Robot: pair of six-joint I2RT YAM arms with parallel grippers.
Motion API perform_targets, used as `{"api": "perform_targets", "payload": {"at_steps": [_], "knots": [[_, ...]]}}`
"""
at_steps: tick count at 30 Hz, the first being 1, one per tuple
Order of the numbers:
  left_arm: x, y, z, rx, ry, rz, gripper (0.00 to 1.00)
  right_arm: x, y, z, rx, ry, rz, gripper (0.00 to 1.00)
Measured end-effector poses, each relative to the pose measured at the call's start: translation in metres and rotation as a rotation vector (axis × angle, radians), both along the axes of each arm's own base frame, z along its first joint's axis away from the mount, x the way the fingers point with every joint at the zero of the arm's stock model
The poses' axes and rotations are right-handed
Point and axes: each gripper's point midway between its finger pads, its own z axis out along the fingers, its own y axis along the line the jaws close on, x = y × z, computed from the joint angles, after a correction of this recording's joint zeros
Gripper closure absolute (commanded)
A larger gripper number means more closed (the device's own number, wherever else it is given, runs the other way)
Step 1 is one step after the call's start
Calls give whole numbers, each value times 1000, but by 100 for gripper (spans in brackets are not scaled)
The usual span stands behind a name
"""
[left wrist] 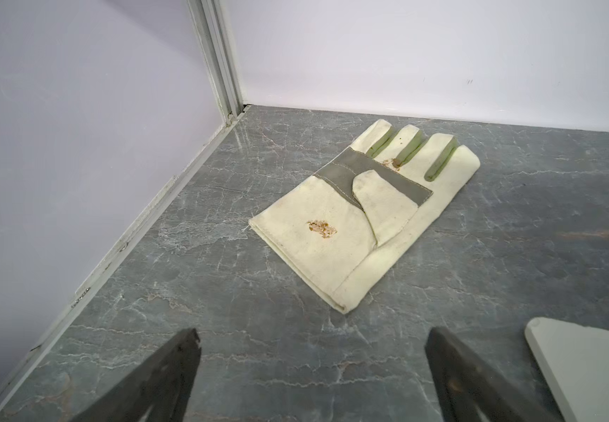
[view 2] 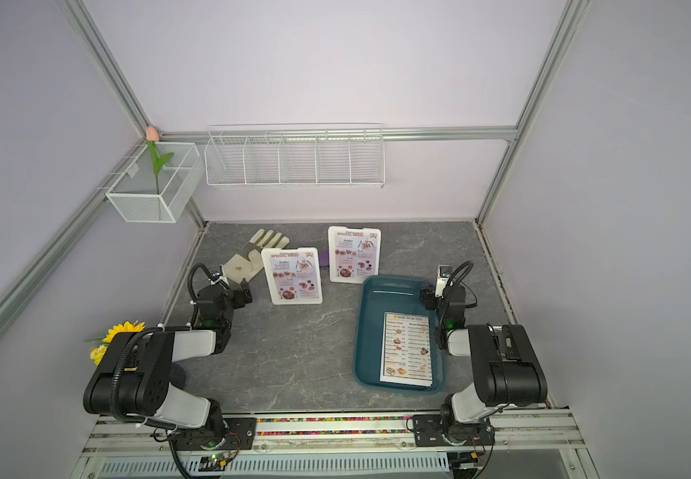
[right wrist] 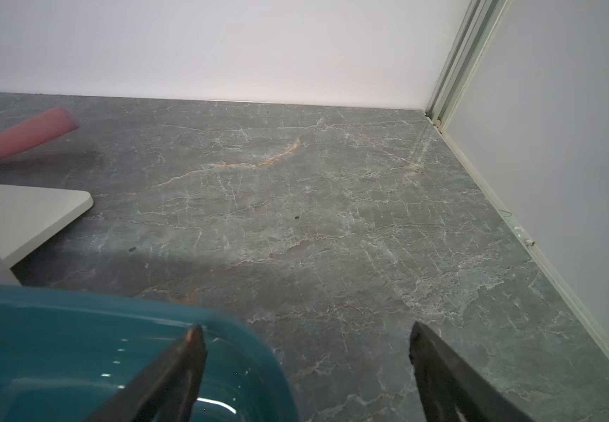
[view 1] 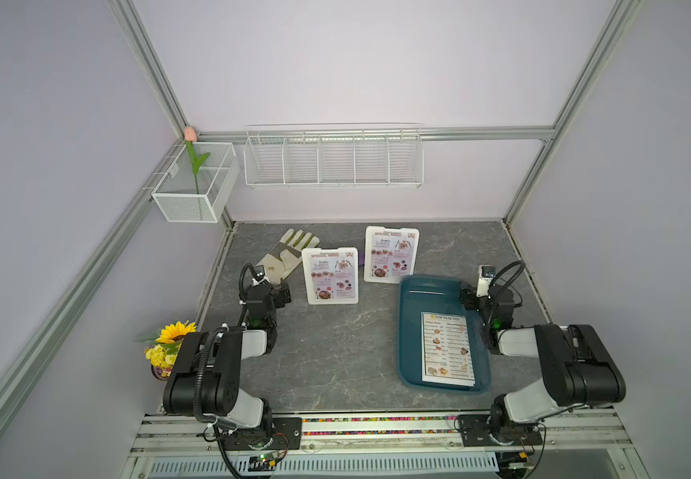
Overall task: Replace the menus in the menu holders
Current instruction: Adjust the menu holder at the center of the board.
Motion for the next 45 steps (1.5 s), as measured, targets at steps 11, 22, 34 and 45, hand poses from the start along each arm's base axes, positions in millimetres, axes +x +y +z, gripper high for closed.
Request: {"api": "perform_targets", "payload": {"at_steps": [11, 22, 34, 45], "knots": [[1, 4, -1, -19, 0, -6, 1, 0, 0, 0, 4, 3, 4, 11], [1, 2, -1, -28, 0, -17, 1, 0, -1, 0, 4, 3, 4, 11], [12, 7, 11, -24, 57, 16, 1, 2, -2, 4, 5, 46, 0, 11], [41, 8, 142, -156, 77, 157, 1, -2, 66, 157, 43, -68, 332, 9]]}}
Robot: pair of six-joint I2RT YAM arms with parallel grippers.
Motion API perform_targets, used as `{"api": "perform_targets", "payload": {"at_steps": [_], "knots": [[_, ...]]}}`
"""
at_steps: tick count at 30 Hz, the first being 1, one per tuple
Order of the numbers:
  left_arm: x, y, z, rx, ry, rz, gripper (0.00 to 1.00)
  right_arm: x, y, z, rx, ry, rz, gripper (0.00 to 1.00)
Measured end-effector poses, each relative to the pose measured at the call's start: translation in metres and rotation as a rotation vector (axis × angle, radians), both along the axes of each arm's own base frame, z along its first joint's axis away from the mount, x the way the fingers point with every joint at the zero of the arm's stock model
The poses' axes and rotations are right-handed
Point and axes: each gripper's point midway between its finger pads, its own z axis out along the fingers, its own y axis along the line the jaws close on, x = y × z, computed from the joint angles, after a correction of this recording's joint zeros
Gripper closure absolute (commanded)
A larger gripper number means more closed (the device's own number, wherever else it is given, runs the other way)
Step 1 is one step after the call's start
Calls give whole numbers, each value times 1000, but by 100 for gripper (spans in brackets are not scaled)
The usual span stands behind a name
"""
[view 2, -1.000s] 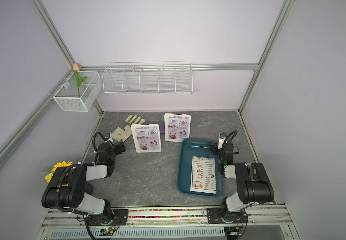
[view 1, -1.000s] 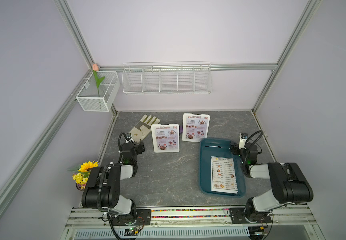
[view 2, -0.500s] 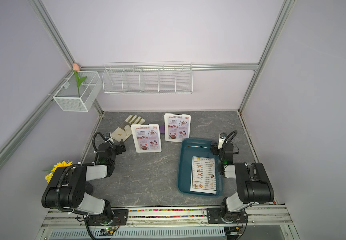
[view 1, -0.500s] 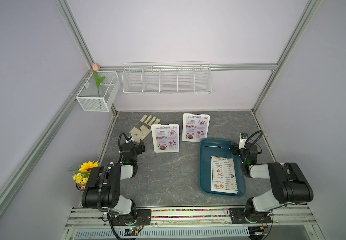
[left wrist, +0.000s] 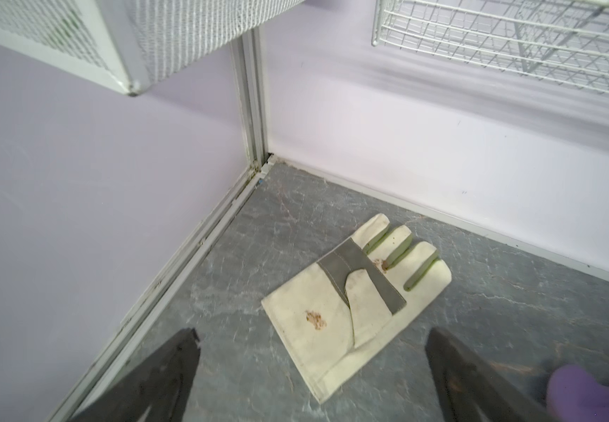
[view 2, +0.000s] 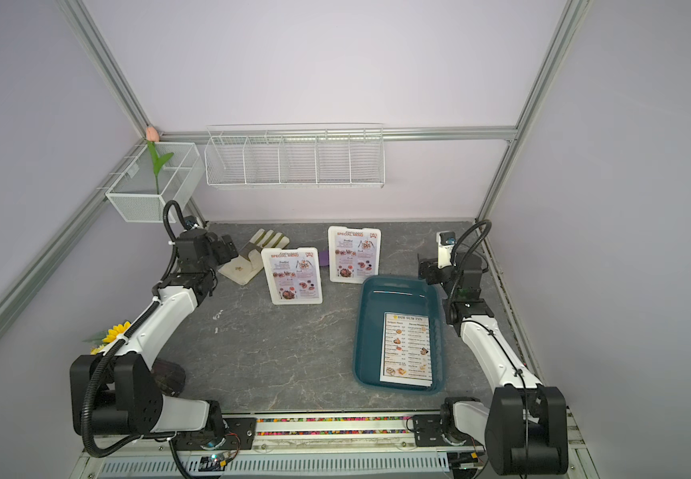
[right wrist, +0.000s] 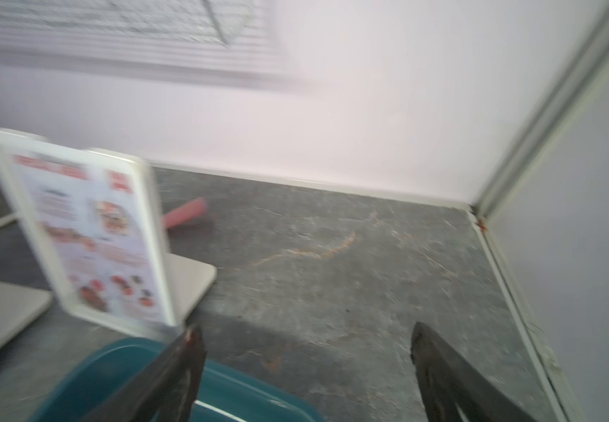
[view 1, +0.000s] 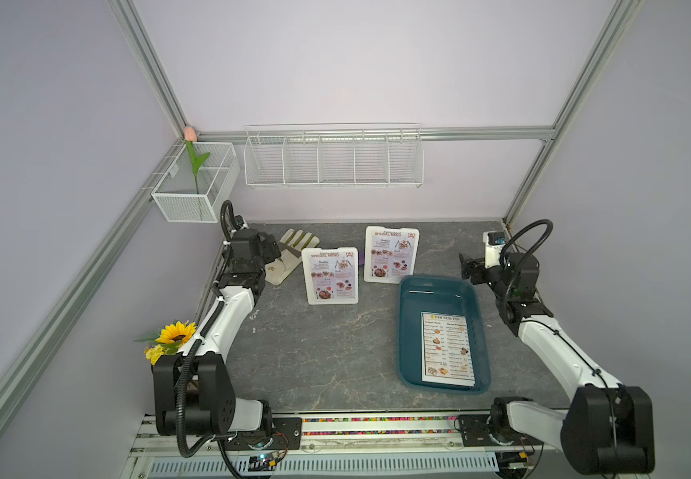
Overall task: Replace the menus in the menu holders
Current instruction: Adjust the menu holder at the center of the board.
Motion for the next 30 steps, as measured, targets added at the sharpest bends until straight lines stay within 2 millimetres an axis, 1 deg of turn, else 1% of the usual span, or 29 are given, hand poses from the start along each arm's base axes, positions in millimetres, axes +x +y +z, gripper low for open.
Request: {"api": "perform_targets", "payload": {"at_steps": [2, 4, 7, 8, 10, 11, 13, 15, 16, 19, 22, 24, 28, 30], "knots": [[-10, -11, -1, -7, 64, -1, 1, -19, 38, 14, 22, -3, 153, 9], [-25, -24, -10, -12, 146, -13, 1, -45, 86, 20, 52, 8, 337, 8], [-51, -34, -27, -26, 247, -29, 1, -82, 149, 17, 84, 46, 560, 8], [-60, -35, -32, -33, 267, -32, 1, -93, 165, 14, 89, 59, 617, 8], [-79, -37, -41, -49, 303, -39, 2, -108, 196, 6, 95, 94, 706, 8], [-87, -38, -44, -55, 313, -43, 3, -111, 209, 1, 93, 112, 734, 8], [-98, -40, -52, -72, 333, -54, 3, -106, 234, -10, 87, 140, 766, 8], [-103, -43, -61, -87, 355, -66, 4, -96, 254, -21, 81, 168, 779, 8], [-104, -46, -66, -97, 367, -74, 4, -88, 265, -27, 78, 174, 778, 8], [-107, -56, -76, -115, 398, -101, 4, -63, 287, -42, 77, 183, 765, 8], [-108, -65, -81, -126, 415, -132, 4, -37, 304, -60, 72, 194, 746, 8], [-108, -68, -83, -135, 423, -143, 4, -25, 312, -71, 66, 202, 737, 8], [-106, -74, -87, -152, 442, -169, 4, -10, 324, -89, 61, 216, 732, 8], [-103, -77, -89, -156, 451, -181, 4, -6, 328, -93, 64, 217, 739, 7]]}}
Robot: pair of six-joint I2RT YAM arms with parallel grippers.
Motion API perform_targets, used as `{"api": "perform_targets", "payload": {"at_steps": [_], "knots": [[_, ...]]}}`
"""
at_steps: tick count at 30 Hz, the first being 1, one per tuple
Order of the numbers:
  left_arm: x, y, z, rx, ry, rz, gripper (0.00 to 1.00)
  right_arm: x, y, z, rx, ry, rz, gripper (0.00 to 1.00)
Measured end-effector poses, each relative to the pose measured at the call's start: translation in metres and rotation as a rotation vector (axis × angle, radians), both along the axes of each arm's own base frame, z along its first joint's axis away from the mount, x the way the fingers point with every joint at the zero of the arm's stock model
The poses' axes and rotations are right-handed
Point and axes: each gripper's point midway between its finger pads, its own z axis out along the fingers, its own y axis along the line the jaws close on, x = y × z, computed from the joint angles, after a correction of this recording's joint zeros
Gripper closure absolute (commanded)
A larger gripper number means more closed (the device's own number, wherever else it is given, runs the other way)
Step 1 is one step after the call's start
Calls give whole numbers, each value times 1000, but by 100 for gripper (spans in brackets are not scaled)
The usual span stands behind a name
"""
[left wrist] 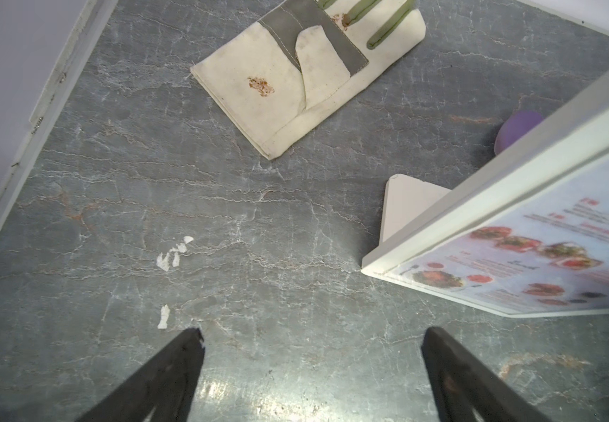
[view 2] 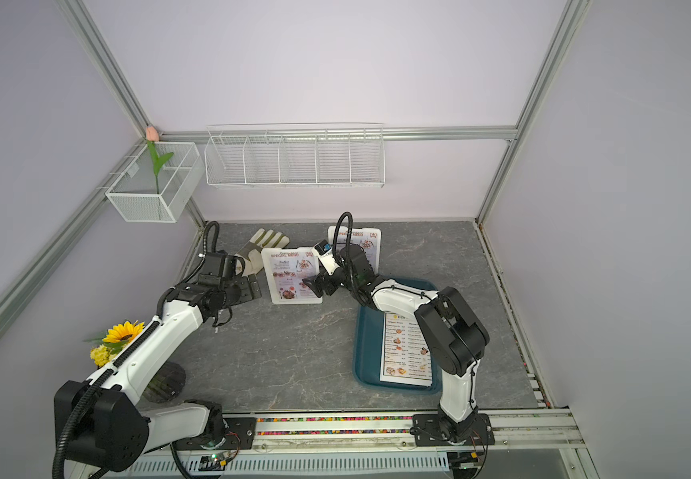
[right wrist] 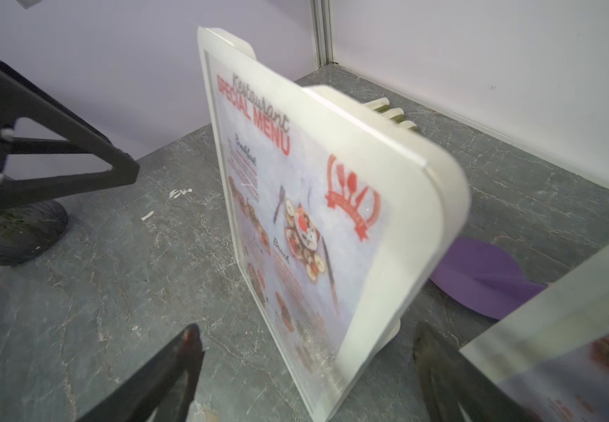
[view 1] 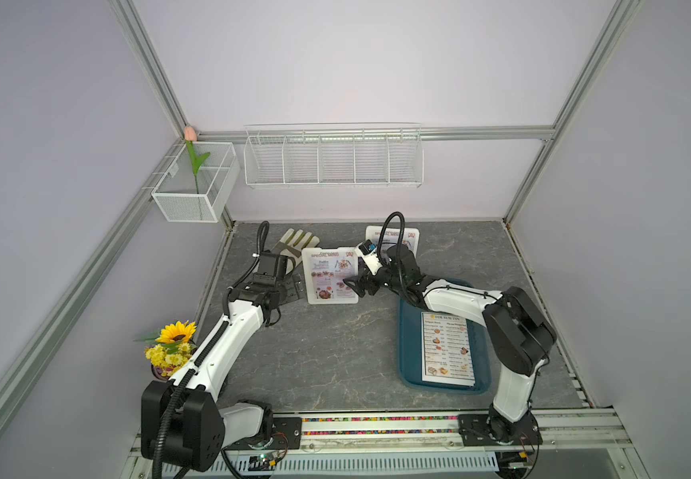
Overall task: Replace the menus in the menu holders
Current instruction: Adjust the menu holder at the center of the board.
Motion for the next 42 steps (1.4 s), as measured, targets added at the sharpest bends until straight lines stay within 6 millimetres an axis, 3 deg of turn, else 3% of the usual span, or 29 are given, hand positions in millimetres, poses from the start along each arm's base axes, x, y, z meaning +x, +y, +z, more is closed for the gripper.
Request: {"api": "perform_targets", "payload": {"at_steps": [8, 17, 20, 24, 29, 32, 37, 40, 42], "knots": [[10, -8, -8, -13, 32, -19, 5, -16, 22, 13, 89, -11, 100, 1], [32, -23, -24, -37, 62, -54, 8, -58, 18, 18, 134, 36, 178, 5], [38, -36, -32, -43, 78, -97, 8, -75, 19, 31, 143, 24, 204, 5], [46, -72, -35, -52, 77, -183, 8, -92, 15, 53, 147, 1, 212, 4], [45, -101, -38, -51, 78, -250, 8, -95, -3, 66, 89, -1, 149, 4], [41, -96, -37, -18, 84, -233, 8, -92, -16, 82, 32, 20, 78, 12], [36, -67, -17, 79, 56, -140, 8, -69, -26, 146, 20, 52, -109, 47], [35, -55, -3, 109, 25, -93, 8, -62, -21, 176, 23, 68, -198, 60], [36, -48, 3, 122, 13, -67, 8, -59, -12, 180, 3, 92, -236, 64]]}}
